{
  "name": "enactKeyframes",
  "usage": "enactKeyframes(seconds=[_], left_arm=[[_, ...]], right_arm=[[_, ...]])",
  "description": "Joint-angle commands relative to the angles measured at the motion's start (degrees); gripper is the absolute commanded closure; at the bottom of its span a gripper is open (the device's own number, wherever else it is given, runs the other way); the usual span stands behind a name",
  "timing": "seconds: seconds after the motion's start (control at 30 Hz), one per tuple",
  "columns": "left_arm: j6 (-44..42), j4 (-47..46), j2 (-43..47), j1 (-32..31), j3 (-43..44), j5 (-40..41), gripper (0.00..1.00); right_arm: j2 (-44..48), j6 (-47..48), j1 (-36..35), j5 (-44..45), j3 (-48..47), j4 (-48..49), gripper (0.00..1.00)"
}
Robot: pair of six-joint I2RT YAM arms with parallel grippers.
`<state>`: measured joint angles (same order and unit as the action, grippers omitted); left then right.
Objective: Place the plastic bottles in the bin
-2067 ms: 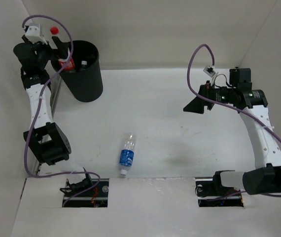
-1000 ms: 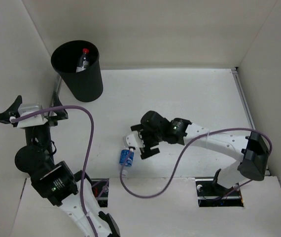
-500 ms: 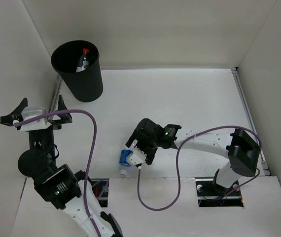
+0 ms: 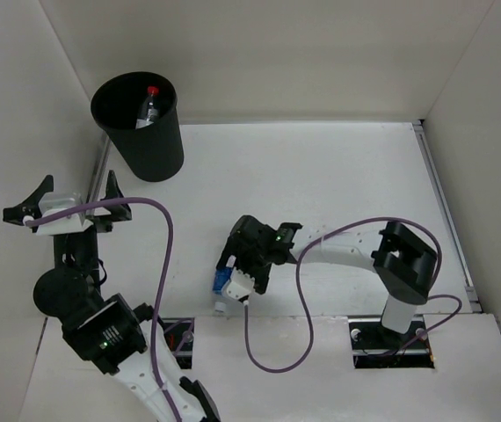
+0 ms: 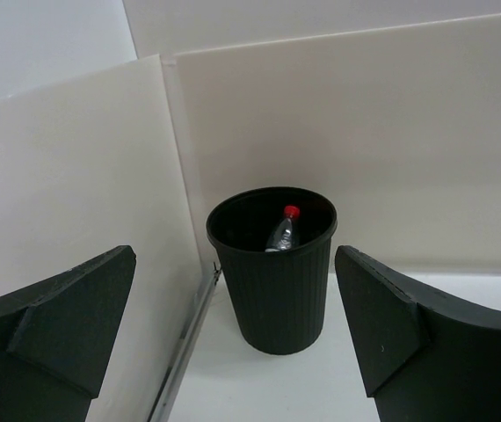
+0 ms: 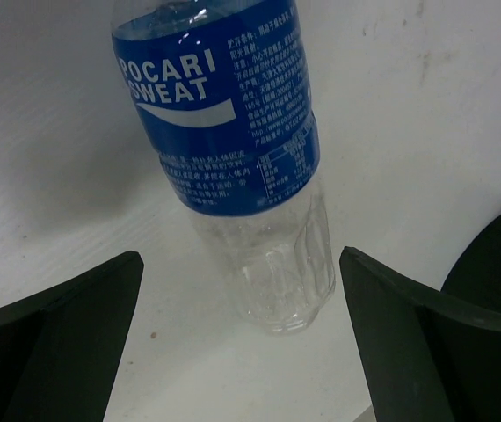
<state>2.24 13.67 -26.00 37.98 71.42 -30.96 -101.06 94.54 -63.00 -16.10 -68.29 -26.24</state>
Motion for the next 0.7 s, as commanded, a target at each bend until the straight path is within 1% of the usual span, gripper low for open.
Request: enactKeyframes(seconds=[0.0, 0.2, 0.3, 0.37, 0.43, 0.47, 0.5, 0.53, 0.57, 0.6, 0.63, 0.67], left_arm=[[1.4, -1.5, 0.9, 0.4, 2.1, -1.7, 0.0], [2.4, -1.5, 1.7, 0.8, 1.7, -2.1, 0.0], [2.8, -1.5, 2.0, 0.9, 1.4, -2.4, 0.0], [2.9, -1.4, 2.1, 0.9, 1.3, -2.6, 0.0], [2.9, -1.3, 2.0, 0.8, 1.3, -3.0, 0.0], [2.9, -1.1, 1.9, 0.8, 1.3, -3.0, 0.0], [3.0, -0.9, 1.7, 0.8, 1.3, -3.0, 0.0], [3.1, -0.7, 1.6, 0.7, 1.4, -3.1, 0.0], [3.3, -0.5, 1.4, 0.7, 1.4, -3.2, 0.0], [3.6, -0.3, 1.2, 0.5, 1.3, -3.3, 0.0], [4.1, -0.3, 1.0, 0.1, 1.1, -3.3, 0.0], [4.6, -0.3, 1.0, -0.1, 0.9, -3.3, 0.0]], right_arm=[[-1.8, 2.7, -1.3, -1.9, -3.5, 1.6, 0.0], [-7.6, 3.5, -1.7, -0.2, -8.3, 0.9, 0.01], [-10.8, 3.5, -1.8, 1.6, -11.2, -0.9, 0.09], [-12.8, 3.0, -1.8, 3.0, -12.9, -2.1, 0.16], [-14.2, 2.5, -1.8, 4.1, -14.1, -3.1, 0.29], [-14.4, 2.0, -1.8, 4.4, -14.5, -3.5, 0.39], [-14.6, 1.4, -1.8, 4.7, -14.8, -3.6, 0.46], [-14.7, 0.4, -1.8, 4.8, -15.2, -3.6, 0.56], [-14.7, -1.4, -2.0, 4.8, -15.8, -3.6, 0.72], [-14.6, -3.1, -2.0, 4.8, -16.4, -3.5, 0.81], [-14.4, -6.0, -2.0, 4.5, -17.5, -3.1, 0.89], [-14.3, -9.8, -1.9, 4.1, -19.2, -3.3, 0.94]])
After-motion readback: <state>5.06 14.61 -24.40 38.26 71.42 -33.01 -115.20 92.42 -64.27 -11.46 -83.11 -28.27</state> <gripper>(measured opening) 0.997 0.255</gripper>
